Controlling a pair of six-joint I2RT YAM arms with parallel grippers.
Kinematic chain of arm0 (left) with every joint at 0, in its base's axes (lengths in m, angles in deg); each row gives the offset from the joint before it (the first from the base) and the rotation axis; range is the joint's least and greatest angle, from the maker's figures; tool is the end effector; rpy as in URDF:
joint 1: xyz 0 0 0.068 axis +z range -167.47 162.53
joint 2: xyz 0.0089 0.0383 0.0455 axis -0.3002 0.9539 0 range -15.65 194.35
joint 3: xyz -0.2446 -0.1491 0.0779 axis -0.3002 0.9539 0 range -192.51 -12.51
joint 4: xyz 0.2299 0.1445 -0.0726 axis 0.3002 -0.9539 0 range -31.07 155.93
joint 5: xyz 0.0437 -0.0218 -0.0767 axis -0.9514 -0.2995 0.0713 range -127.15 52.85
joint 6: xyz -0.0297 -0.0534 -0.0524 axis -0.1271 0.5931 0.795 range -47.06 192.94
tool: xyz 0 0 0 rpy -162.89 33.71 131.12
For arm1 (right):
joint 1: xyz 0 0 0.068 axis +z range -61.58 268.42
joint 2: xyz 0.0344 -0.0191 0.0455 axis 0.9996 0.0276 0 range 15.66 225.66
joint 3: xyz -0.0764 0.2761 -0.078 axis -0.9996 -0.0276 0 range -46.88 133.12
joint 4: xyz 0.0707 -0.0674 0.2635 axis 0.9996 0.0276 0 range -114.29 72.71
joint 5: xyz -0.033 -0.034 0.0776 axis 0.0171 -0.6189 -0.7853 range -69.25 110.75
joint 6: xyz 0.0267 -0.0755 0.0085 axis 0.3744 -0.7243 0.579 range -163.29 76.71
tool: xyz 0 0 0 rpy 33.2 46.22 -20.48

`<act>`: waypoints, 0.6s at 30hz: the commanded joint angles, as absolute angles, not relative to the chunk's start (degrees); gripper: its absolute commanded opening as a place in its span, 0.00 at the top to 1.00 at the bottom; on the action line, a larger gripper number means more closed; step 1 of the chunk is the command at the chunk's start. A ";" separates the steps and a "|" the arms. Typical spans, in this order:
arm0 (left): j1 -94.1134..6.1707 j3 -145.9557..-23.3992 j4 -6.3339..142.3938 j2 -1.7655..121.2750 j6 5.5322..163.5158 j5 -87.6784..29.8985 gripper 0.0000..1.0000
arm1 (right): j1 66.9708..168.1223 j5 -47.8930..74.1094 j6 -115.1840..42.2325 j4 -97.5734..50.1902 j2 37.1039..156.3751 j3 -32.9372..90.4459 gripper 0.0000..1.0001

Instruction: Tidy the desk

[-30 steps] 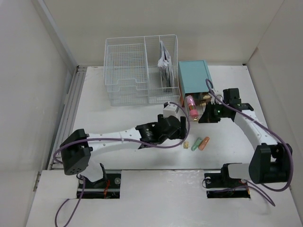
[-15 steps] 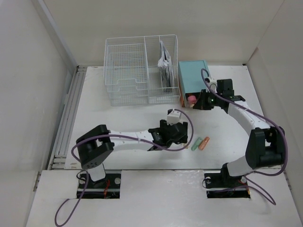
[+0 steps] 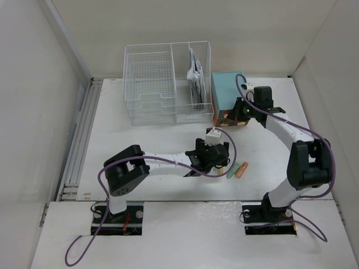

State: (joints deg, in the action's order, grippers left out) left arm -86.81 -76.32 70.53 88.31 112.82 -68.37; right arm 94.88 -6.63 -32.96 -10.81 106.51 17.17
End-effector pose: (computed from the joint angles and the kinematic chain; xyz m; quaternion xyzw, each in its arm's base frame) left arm 0.1890 -0.3991 0.1906 0.0987 0.8596 -0.2206 0.4502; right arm 0.3861 0.0759 0.2482 -0.0697 0.8844 0.2720 0.3727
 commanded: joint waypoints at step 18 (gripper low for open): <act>-84.18 -87.30 65.57 99.57 111.79 -74.50 0.27 | 95.19 -6.31 -30.99 -18.40 110.93 22.47 1.00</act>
